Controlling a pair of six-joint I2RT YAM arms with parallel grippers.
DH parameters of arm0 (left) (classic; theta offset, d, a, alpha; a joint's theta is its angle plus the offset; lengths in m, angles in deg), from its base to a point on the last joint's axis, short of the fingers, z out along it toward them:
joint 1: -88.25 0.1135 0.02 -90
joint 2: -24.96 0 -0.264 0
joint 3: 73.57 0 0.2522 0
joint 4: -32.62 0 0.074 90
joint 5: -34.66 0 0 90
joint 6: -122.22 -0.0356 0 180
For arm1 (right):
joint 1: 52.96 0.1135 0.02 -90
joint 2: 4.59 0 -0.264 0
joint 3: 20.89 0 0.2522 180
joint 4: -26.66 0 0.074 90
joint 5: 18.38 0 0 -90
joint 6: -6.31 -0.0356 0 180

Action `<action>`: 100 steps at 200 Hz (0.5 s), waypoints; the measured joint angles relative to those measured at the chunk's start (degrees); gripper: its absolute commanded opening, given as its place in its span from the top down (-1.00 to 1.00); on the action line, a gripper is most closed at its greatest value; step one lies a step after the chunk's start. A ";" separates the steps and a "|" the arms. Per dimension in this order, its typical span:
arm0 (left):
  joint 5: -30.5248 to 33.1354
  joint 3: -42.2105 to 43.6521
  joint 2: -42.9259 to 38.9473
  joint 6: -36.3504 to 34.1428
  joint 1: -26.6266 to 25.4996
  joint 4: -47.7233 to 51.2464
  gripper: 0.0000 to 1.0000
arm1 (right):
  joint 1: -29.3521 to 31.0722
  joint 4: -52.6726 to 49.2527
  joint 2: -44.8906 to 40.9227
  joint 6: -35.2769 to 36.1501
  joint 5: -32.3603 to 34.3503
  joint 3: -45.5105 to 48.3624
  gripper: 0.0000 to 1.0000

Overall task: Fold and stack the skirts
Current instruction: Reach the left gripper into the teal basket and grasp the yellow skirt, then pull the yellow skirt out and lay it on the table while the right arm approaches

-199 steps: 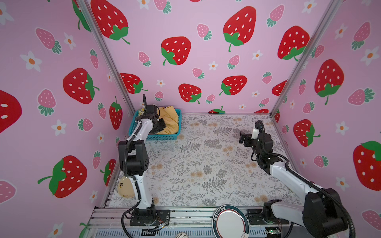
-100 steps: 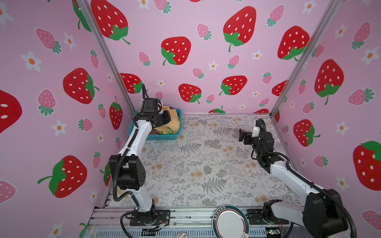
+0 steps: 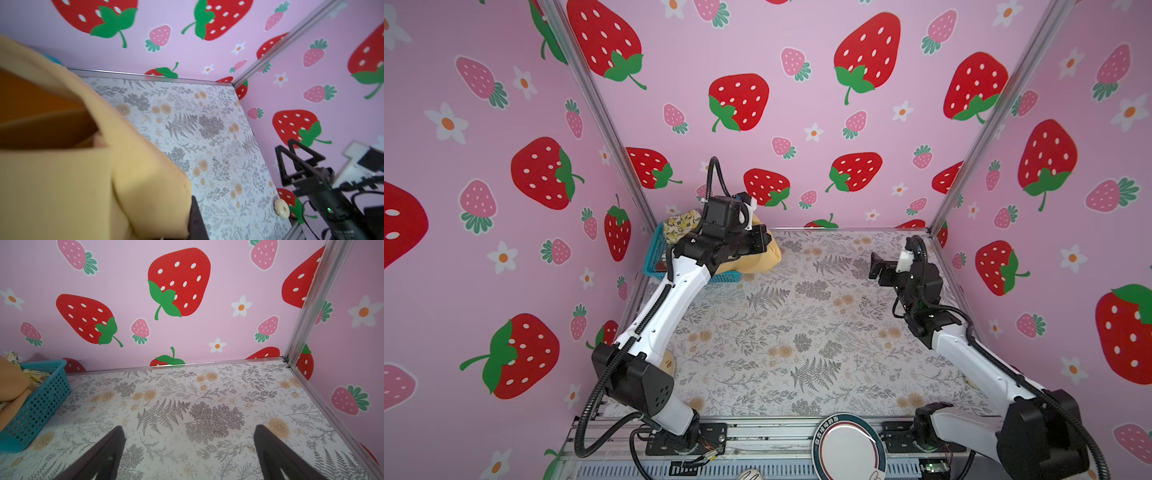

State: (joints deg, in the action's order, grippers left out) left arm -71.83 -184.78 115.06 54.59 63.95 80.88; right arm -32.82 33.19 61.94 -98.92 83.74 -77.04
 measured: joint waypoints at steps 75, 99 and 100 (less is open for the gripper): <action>11.82 9.66 8.17 0.57 -20.15 -10.23 1.00 | -0.02 -7.26 -1.05 -6.43 5.79 -0.55 -0.99; 14.73 10.23 17.75 2.08 -27.06 -14.16 1.00 | -0.46 -9.07 -3.21 -8.98 7.96 0.81 -0.99; 14.88 10.08 18.40 2.25 -27.56 -14.21 1.00 | -0.48 -9.14 -3.28 -9.03 8.00 0.85 -0.99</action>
State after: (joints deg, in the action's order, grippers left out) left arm -56.95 -174.71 133.47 56.84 36.39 66.67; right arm -33.30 24.05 58.66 -107.94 91.74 -76.19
